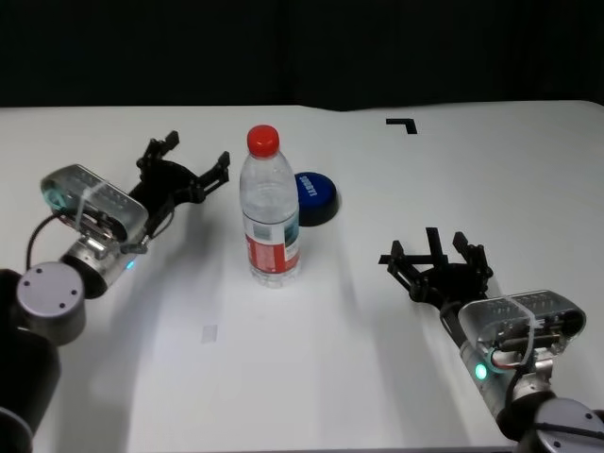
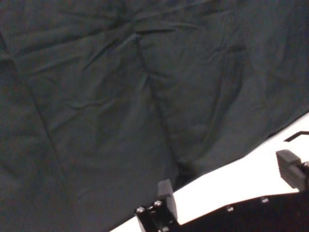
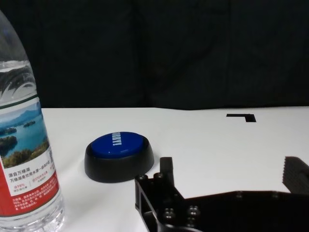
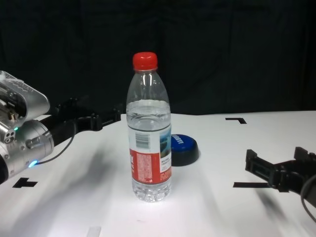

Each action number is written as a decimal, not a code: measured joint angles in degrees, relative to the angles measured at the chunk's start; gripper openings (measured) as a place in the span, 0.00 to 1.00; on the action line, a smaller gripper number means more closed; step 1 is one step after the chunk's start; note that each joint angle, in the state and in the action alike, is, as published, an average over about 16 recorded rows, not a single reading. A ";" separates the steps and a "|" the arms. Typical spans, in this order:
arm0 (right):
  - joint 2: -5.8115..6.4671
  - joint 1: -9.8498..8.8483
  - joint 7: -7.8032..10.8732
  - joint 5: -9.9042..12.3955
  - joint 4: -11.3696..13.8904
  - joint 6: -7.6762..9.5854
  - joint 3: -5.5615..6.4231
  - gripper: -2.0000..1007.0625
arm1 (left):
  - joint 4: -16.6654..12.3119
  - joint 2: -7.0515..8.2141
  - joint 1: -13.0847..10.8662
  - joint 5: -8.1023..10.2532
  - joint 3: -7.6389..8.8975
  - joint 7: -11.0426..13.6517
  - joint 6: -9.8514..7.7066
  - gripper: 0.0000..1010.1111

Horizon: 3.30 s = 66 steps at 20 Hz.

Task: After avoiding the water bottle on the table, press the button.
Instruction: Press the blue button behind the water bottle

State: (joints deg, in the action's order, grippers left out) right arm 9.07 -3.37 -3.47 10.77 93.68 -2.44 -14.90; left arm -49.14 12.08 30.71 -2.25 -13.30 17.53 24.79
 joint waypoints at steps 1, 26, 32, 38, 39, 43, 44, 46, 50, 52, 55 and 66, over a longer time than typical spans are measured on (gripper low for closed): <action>0.00 0.00 0.00 0.00 0.00 0.00 0.00 1.00 | 0.59 -0.14 0.38 -0.02 -0.12 0.09 0.25 0.99; 0.00 0.00 0.00 0.00 0.00 0.00 0.00 1.00 | 12.96 -3.54 7.61 0.22 -2.17 2.64 5.33 0.99; 0.00 0.00 0.00 0.00 0.00 0.00 0.00 1.00 | 14.16 -4.08 8.27 0.28 -2.42 3.04 5.78 0.99; 0.00 0.00 0.00 0.00 0.00 0.00 0.00 1.00 | 14.54 -4.35 8.54 0.28 -2.59 3.10 5.88 0.99; 0.00 0.00 0.00 0.00 0.00 0.00 0.00 1.00 | 14.62 -4.38 8.60 0.25 -2.61 3.05 5.91 0.99; 0.00 0.00 0.00 0.00 0.00 0.00 0.00 1.00 | 15.02 -4.45 8.89 0.08 -2.62 2.68 6.07 0.99; 0.00 0.00 0.00 0.00 0.00 0.00 0.00 1.00 | 15.12 -4.44 8.96 0.03 -2.60 2.55 6.12 0.99; 0.00 0.00 0.00 0.00 0.00 0.00 0.00 1.00 | 15.15 -4.39 9.04 -0.09 -2.53 2.27 6.17 0.99; 0.00 0.00 0.00 0.00 0.00 0.00 0.00 1.00 | 14.75 -4.12 8.93 -0.35 -2.24 1.55 6.10 0.99; 0.00 0.00 0.00 0.00 0.00 0.00 0.00 1.00 | 14.35 -3.90 8.75 -0.48 -2.04 1.15 5.98 0.99; 0.00 0.00 0.00 0.00 0.00 0.00 0.00 1.00 | 13.42 -3.53 8.27 -0.64 -1.69 0.63 5.65 0.99; 0.00 0.00 0.00 0.00 0.00 0.00 0.00 1.00 | 6.80 -1.83 4.27 -0.61 -0.03 -1.09 2.77 0.99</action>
State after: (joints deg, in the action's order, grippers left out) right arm 9.07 -3.37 -3.47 10.77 93.69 -2.44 -14.90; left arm -42.34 10.25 34.99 -2.86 -13.33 16.44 27.56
